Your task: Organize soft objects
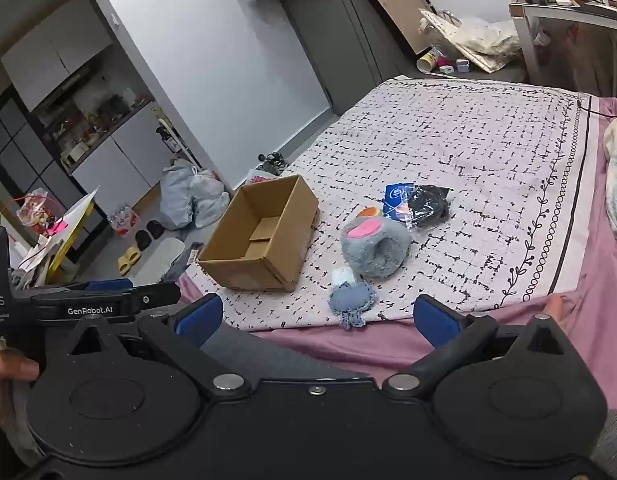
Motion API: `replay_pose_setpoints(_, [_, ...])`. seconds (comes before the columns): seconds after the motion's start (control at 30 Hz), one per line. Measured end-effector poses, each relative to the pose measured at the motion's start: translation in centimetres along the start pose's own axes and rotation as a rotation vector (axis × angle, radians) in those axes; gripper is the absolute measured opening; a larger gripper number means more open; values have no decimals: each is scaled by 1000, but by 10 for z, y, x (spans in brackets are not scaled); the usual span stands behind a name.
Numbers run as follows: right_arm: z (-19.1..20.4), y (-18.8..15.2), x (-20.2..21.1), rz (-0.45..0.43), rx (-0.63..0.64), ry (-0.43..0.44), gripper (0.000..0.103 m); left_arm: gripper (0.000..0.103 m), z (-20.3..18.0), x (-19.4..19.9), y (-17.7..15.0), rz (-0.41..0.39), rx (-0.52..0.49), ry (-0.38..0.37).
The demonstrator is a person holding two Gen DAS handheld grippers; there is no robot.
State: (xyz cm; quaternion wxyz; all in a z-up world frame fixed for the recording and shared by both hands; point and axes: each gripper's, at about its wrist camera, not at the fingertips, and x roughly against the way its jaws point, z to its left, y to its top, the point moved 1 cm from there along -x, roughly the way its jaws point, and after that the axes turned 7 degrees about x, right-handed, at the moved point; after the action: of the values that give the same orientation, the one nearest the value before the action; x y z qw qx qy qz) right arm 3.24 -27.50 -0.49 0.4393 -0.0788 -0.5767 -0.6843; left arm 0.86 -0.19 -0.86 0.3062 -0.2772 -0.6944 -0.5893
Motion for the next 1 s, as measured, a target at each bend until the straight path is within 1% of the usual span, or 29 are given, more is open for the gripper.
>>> replay_pose_setpoints(0.03, [0,0,0,-1,-2,-1,103,99,-1,-1,0,-1,-2,-4])
replay_pose_setpoints(0.07, [0,-1,1,0,-5,-2,103,99,4,6,0,-26,19,-13])
replay_pose_setpoints(0.1, [0,-1,1,2,-6,-1,103,99,4,6,0,-26,20,-15])
replay_pose_setpoints(0.13, [1,-1,2,3,-6,0,103,99,4,13,-5,-45,25,-10])
replay_pose_setpoints(0.23, [2,-3,4,7,-2,0,103,99,5,19,-8,-49,29,-13])
replay_pose_setpoints(0.27, [3,-4,6,7,0,-3,103,99,3,13,-7,-38,36,-7])
replay_pose_setpoints(0.3, [10,-1,4,12,16,0,103,99,4,15,-6,-35,33,-9])
replay_pose_setpoints(0.4, [12,-2,1,24,28,-12,103,99,4,17,-6,-37,34,-14])
replay_pose_setpoints(1.0, [14,-2,-3,41,37,-25,103,99,6,18,-4,-33,34,-22])
